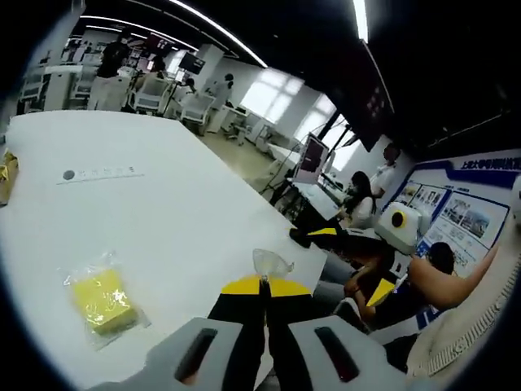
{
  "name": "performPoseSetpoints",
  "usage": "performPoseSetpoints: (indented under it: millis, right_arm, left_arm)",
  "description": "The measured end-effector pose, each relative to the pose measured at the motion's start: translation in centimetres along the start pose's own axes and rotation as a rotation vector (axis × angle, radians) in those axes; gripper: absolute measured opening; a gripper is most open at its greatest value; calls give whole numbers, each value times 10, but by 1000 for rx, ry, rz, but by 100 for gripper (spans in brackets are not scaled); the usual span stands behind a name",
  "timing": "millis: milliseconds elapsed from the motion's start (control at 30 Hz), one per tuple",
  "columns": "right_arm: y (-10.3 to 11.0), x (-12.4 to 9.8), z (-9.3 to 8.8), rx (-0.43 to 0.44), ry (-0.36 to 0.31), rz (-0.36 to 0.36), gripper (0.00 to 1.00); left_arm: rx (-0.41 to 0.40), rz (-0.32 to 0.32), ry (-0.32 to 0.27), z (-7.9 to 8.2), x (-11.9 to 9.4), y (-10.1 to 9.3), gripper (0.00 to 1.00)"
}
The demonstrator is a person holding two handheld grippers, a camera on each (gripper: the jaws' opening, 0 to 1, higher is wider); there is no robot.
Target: Compare the silicone blocks by pressing each to a similar depth, holding the contact briefly, and releasing to observe deformation and rebound differences across the visible hardness samples.
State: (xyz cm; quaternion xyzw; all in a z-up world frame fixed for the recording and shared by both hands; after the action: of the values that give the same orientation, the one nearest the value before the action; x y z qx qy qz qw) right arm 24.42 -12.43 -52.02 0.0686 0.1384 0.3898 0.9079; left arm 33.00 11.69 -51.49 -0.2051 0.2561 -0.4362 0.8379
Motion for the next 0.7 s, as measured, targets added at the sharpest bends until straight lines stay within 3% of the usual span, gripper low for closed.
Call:
performPoseSetpoints:
  millis: [167,233,533,700]
  right_arm:
    - [-3,-29,-23,61,37,-75,82]
    - [-4,-36,-29,90,44,-101,82]
    - [-24,-57,-36,127,66,-182,81]
    - [-32,-64,-43,152,73,-208,80]
  left_arm:
    - [-95,29,-47,-6,21,17,0]
    - [-96,34,-48,-8,31,23,0]
    - [-159,82,-14,-21,81,49,0]
    - [-229,91,-55,-15,103,59,0]
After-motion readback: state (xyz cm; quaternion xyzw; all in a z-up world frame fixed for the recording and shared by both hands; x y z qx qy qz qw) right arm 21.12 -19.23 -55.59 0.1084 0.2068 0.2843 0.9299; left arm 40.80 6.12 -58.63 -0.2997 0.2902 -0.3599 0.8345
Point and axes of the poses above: the point that each gripper's makers call its tool centre point, and the gripper's own axes: x roughly forward along the fingers, y roughly to its left, z roughly out of its top, the point moved 9 cm from there along -x, roughly backward along the fingers, and after that the axes turned 9 degrees about -y, right-handed, at the moved point
